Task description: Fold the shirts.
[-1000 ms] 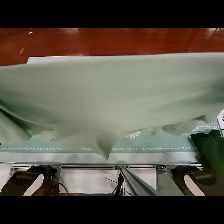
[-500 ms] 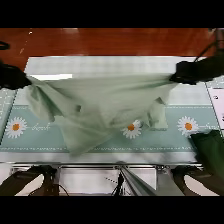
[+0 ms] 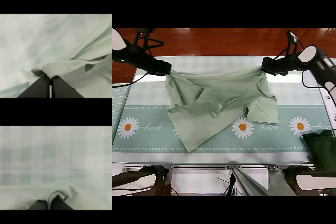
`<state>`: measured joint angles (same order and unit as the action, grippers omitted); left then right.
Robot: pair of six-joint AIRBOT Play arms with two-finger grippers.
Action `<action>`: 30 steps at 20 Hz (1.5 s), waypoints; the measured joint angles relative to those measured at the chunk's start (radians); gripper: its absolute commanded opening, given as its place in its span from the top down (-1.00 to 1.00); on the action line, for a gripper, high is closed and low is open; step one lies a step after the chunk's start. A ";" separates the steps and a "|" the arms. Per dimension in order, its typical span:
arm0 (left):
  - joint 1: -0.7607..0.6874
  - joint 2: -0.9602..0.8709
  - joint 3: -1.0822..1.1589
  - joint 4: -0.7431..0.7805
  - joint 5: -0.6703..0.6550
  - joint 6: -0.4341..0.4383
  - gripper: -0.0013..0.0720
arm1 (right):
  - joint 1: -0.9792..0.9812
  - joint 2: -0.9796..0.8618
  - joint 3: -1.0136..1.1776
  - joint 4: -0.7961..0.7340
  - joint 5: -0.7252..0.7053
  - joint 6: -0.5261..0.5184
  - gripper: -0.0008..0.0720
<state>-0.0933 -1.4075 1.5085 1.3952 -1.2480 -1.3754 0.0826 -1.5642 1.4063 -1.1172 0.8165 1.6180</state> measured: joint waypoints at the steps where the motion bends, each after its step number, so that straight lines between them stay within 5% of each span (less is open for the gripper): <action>1: -0.001 -0.032 -0.001 -0.023 0.028 0.000 0.89 | 0.000 -0.025 0.000 0.000 -0.026 0.000 0.91; 5: -0.001 -0.153 -0.002 -0.098 0.056 -0.050 0.86 | 0.000 -0.103 -0.001 -0.047 -0.052 0.000 0.91; 7: 0.004 -0.190 -0.002 -0.113 0.025 -0.080 0.30 | 0.000 -0.117 -0.001 -0.067 -0.051 -0.001 0.89; 8: 0.008 -0.201 0.002 -0.118 0.001 -0.093 0.07 | 0.000 -0.116 -0.001 -0.075 -0.050 -0.002 0.71; 11: 0.028 -0.216 0.046 -0.130 -0.103 -0.108 0.00 | -0.009 -0.075 0.001 -0.088 -0.040 -0.011 -0.32; 13: 0.051 -0.209 0.096 -0.130 -0.193 -0.115 -0.58 | -0.032 -0.020 0.018 -0.092 -0.009 -0.036 -0.39; 14: 0.064 -0.194 0.117 -0.132 -0.230 -0.118 -0.71 | -0.049 0.013 0.033 -0.097 0.019 -0.060 -0.39; 20: 0.158 0.017 0.052 -0.135 -0.357 -0.134 -0.72 | -0.251 0.226 0.091 -0.311 0.225 -0.147 -0.38; 26: 0.214 0.360 -0.510 -0.170 -0.278 -0.116 -0.72 | -0.477 0.283 0.051 -0.291 0.322 -0.160 -0.38; 30: 0.337 0.493 -0.840 -0.328 -0.217 -0.056 -0.72 | -0.524 0.289 -0.035 -0.277 0.338 -0.188 -0.38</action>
<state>0.2440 -0.9142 0.6689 1.0676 -1.4647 -1.4319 -0.4416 -1.2755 1.3716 -1.3945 1.1549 1.4303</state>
